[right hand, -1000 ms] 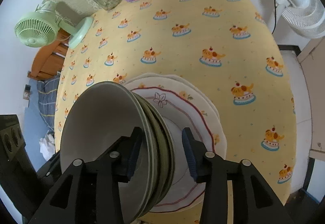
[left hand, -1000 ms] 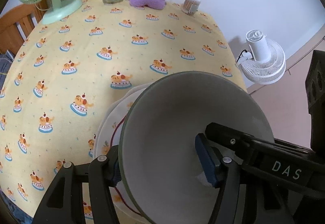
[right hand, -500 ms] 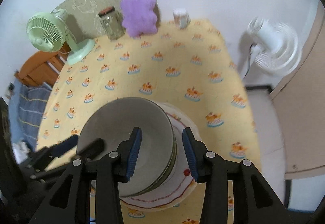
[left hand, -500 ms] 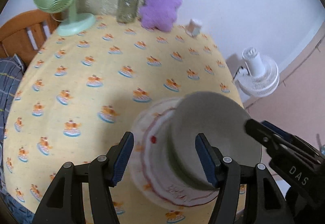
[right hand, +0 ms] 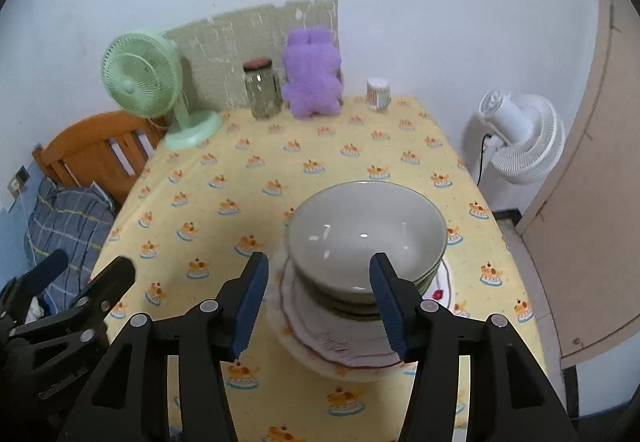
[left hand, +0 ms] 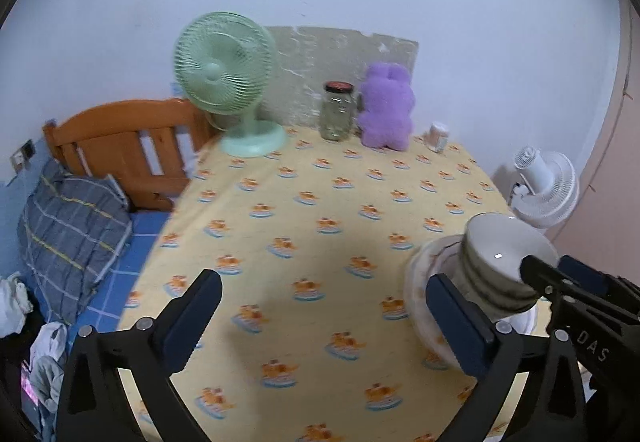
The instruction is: Organize plates and bowls
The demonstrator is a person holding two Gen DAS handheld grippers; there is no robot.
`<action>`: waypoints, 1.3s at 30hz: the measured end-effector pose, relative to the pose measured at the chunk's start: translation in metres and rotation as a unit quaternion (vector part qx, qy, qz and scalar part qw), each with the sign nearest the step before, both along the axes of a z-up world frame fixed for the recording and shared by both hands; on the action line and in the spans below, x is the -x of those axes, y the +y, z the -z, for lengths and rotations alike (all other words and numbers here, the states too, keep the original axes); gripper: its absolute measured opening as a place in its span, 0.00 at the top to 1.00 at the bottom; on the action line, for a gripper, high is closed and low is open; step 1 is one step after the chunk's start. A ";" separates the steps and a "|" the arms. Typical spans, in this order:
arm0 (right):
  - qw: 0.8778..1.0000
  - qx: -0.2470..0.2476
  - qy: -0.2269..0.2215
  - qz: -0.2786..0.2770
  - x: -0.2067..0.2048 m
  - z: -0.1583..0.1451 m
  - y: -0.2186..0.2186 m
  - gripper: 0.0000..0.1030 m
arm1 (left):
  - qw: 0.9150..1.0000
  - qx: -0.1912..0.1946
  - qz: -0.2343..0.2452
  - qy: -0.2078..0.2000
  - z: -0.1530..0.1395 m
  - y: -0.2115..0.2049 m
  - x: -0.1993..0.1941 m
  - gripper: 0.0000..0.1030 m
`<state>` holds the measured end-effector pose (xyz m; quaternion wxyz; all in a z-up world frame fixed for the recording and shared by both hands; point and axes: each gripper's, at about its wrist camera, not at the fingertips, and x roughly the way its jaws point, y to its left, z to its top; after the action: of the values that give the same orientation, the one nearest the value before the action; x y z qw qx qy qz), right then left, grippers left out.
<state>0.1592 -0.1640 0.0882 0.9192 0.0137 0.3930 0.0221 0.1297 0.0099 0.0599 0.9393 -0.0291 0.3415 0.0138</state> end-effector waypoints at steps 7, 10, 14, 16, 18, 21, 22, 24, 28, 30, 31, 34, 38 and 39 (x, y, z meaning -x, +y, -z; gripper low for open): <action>0.998 0.012 -0.052 -0.018 0.047 0.019 0.019 0.25 | 0.998 -0.019 -0.038 -0.044 0.020 0.025 0.040 0.00; 0.998 0.012 -0.053 -0.032 0.064 0.031 0.023 0.24 | 0.997 -0.023 -0.033 -0.062 0.029 0.022 0.059 0.00; 0.999 0.012 -0.044 -0.020 0.083 0.044 0.021 0.23 | 0.996 -0.055 -0.025 -0.059 0.043 0.010 0.084 0.01; 0.999 0.015 -0.042 -0.012 0.092 0.047 0.017 0.22 | 0.997 -0.047 -0.023 -0.056 0.046 0.008 0.095 0.00; 0.999 0.022 -0.043 -0.005 0.100 0.047 0.015 0.21 | 0.997 -0.046 -0.025 -0.058 0.046 0.005 0.103 0.00; 0.998 0.022 -0.055 -0.009 0.111 0.045 0.014 0.20 | 0.998 -0.036 -0.031 -0.052 0.047 0.005 0.110 0.00; 0.998 0.022 -0.063 -0.012 0.115 0.044 0.013 0.20 | 0.997 -0.033 -0.034 -0.053 0.047 0.006 0.113 0.00; 0.997 0.023 -0.073 -0.015 0.119 0.042 0.013 0.20 | 0.997 -0.029 -0.037 -0.058 0.045 0.006 0.116 0.00; 0.997 0.012 -0.077 -0.020 0.124 0.039 0.009 0.20 | 0.997 -0.020 -0.039 -0.061 0.044 0.005 0.121 0.00; 0.997 0.008 -0.076 -0.018 0.124 0.038 0.008 0.20 | 0.997 -0.016 -0.039 -0.065 0.042 0.005 0.123 0.00; 0.997 0.007 -0.077 -0.018 0.125 0.037 0.007 0.20 | 0.997 -0.016 -0.041 -0.067 0.040 0.004 0.123 0.00; 0.997 0.008 -0.077 -0.017 0.127 0.036 0.006 0.20 | 0.997 -0.021 -0.042 -0.067 0.040 0.001 0.123 0.00; 0.998 0.002 -0.065 -0.016 0.126 0.039 0.004 0.20 | 0.997 -0.018 -0.041 -0.062 0.041 0.001 0.121 0.00; 0.998 0.001 -0.065 -0.015 0.126 0.039 0.003 0.20 | 0.997 -0.017 -0.041 -0.063 0.040 0.001 0.122 0.00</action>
<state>0.0336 -0.1609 0.0494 0.9422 0.0049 0.3330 0.0367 0.0081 0.0105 0.0196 0.9579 -0.0279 0.2801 0.0560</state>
